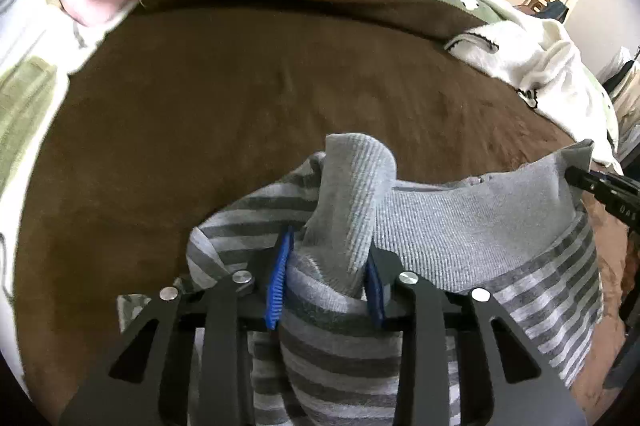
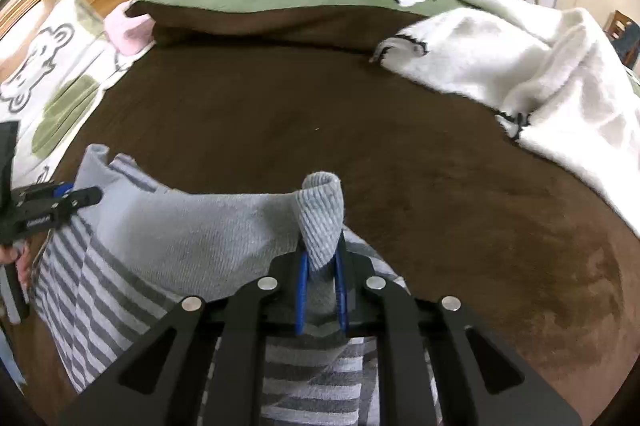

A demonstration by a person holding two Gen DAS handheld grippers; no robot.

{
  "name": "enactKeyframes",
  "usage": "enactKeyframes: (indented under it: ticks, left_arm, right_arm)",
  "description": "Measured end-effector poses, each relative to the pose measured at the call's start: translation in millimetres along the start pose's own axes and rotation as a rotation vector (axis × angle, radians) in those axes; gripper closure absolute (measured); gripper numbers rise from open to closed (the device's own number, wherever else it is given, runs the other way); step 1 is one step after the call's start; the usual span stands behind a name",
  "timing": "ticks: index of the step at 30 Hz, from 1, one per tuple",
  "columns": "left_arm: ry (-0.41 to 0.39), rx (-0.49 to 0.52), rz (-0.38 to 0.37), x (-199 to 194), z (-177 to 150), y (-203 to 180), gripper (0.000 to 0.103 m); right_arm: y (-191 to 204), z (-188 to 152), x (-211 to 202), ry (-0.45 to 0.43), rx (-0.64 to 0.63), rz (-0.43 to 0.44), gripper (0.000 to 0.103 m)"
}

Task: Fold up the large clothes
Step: 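Lift the hem with both tools and fold it toward the hood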

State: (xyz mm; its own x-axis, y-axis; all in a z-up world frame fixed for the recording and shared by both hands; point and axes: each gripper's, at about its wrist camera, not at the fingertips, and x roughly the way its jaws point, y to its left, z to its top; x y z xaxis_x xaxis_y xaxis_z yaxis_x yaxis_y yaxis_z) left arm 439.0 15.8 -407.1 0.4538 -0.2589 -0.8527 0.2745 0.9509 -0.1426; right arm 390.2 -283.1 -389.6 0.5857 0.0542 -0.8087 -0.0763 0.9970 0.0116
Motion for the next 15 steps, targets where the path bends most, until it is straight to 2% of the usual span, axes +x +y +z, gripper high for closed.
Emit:
enactKeyframes:
  ticks: [4,6,8,11,12,13,14,15]
  left_arm:
    - [-0.011,0.004,0.068,1,0,-9,0.067]
    - [-0.013,0.004,0.11,8,-1,-9,0.055]
    - [-0.009,-0.033,0.119,15,-1,-3,0.039]
    - [-0.014,-0.082,0.095,16,-2,7,0.034]
    - [-0.018,-0.079,0.093,15,-2,6,0.034]
    - [-0.024,-0.074,0.094,12,-2,5,0.032]
    - [-0.029,-0.069,0.097,9,-2,5,0.027]
    - [-0.034,-0.069,0.104,4,-1,5,0.023]
  right_arm:
    - [-2,1,28,0.081,0.021,-0.057,0.091]
    - [1,-2,44,0.107,0.015,-0.071,0.09]
    - [5,-5,53,0.122,-0.006,-0.089,0.088]
    - [4,-4,51,0.111,-0.008,-0.103,0.082]
    - [2,-4,48,0.105,0.002,-0.114,0.072]
    - [-3,-2,44,0.1,0.019,-0.135,0.056]
    - [-7,0,40,0.094,0.035,-0.14,0.049]
    - [-13,0,32,0.076,0.061,-0.127,0.037]
